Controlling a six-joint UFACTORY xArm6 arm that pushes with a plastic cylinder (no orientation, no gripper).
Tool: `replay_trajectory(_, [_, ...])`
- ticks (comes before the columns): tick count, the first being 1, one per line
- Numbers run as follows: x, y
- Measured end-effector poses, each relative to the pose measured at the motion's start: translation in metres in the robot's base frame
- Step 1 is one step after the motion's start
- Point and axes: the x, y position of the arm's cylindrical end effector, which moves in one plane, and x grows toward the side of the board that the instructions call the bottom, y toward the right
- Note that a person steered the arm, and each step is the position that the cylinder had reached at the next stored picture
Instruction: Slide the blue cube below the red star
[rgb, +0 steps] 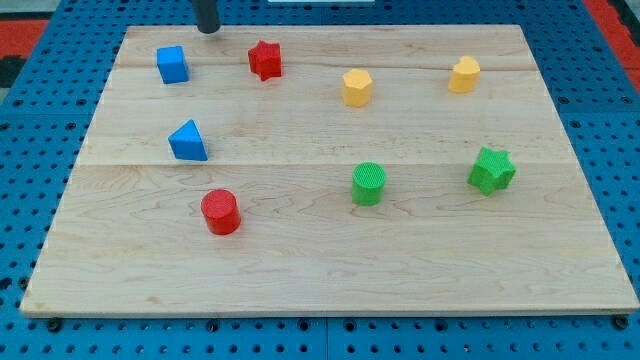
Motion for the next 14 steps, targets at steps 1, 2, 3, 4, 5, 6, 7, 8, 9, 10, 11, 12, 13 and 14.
replay_trajectory(1, [0.000, 0.000])
replay_trajectory(2, [0.000, 0.000])
replay_trajectory(3, [0.001, 0.001])
replay_trajectory(4, [0.001, 0.003])
replay_trajectory(5, [0.000, -0.002])
replay_trajectory(6, [0.000, -0.035])
replay_trajectory(7, [0.006, -0.090])
replay_trajectory(8, [0.034, -0.089])
replay_trajectory(9, [0.069, -0.059])
replay_trajectory(10, [0.095, -0.025])
replay_trajectory(11, [0.079, -0.045])
replay_trajectory(12, [0.071, -0.077])
replay_trajectory(13, [0.113, -0.047])
replay_trajectory(14, [0.146, -0.005])
